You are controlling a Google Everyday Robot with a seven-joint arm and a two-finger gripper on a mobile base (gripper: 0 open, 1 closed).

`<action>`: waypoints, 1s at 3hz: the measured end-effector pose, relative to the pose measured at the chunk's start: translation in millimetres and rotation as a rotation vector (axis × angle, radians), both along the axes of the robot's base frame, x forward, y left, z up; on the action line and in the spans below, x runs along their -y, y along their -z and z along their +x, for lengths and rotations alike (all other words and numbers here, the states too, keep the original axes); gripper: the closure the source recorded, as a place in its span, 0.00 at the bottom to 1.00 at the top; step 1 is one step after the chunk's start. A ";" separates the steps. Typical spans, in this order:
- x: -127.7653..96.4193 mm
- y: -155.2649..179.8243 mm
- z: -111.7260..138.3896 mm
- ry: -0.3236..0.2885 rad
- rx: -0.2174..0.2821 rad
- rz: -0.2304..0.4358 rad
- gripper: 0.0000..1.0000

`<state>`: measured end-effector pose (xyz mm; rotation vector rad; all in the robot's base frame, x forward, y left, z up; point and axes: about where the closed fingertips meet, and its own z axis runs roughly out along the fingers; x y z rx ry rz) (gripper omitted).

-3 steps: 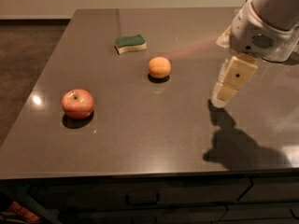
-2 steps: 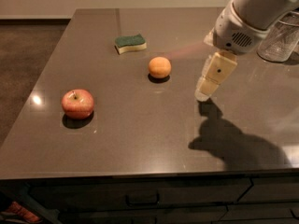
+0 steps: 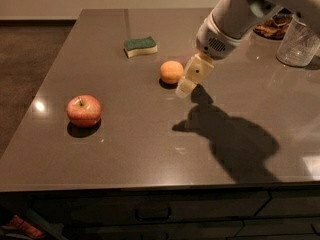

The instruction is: Move orange near sponge

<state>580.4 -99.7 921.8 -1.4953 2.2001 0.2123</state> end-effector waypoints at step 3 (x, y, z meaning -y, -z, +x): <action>-43.4 50.7 63.3 0.049 -0.073 0.059 0.02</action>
Offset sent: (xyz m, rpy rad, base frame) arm 0.0659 0.0404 -0.0542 0.0714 0.0773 -0.0671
